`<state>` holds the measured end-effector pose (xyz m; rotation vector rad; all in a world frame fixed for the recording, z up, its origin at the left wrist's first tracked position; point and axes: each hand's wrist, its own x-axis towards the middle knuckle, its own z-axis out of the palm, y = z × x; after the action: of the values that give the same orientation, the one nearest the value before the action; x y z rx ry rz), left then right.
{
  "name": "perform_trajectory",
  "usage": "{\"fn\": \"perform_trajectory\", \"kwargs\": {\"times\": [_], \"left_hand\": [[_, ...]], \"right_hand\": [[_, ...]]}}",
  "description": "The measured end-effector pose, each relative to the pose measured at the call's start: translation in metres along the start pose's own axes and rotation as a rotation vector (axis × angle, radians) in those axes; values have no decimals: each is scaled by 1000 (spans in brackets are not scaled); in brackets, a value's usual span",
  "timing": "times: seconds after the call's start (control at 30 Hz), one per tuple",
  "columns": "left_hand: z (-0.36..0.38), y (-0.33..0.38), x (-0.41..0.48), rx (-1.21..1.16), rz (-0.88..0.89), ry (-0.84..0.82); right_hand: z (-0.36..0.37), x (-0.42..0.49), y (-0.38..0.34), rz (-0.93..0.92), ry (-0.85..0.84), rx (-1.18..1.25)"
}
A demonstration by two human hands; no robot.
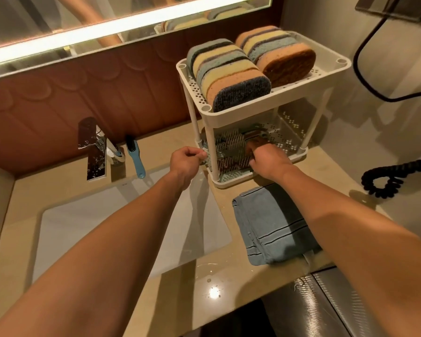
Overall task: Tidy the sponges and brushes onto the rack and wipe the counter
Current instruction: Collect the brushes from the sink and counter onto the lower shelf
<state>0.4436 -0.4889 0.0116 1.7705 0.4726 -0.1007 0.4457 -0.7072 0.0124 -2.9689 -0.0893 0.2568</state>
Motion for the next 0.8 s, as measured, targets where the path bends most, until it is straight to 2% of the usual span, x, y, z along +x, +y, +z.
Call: {"fn": "perform_trajectory", "kwargs": {"times": [0.07, 0.13, 0.23, 0.3, 0.53, 0.8], "left_hand": [[3, 5, 1, -2, -16, -30], [7, 10, 2, -11, -19, -57], [12, 11, 8, -16, -50, -91], [14, 13, 10, -10, -94, -142], [16, 18, 13, 18, -121, -298], [14, 4, 13, 19, -159, -258]], "right_hand": [[-8, -2, -3, -37, 60, 60], [-14, -2, -10, -153, 119, 92], [-16, 2, -24, -255, 29, 125], [-12, 6, -30, -257, -27, 148], [-2, 13, -31, -229, -17, 213], [1, 14, 14, -137, -58, -15]]}}
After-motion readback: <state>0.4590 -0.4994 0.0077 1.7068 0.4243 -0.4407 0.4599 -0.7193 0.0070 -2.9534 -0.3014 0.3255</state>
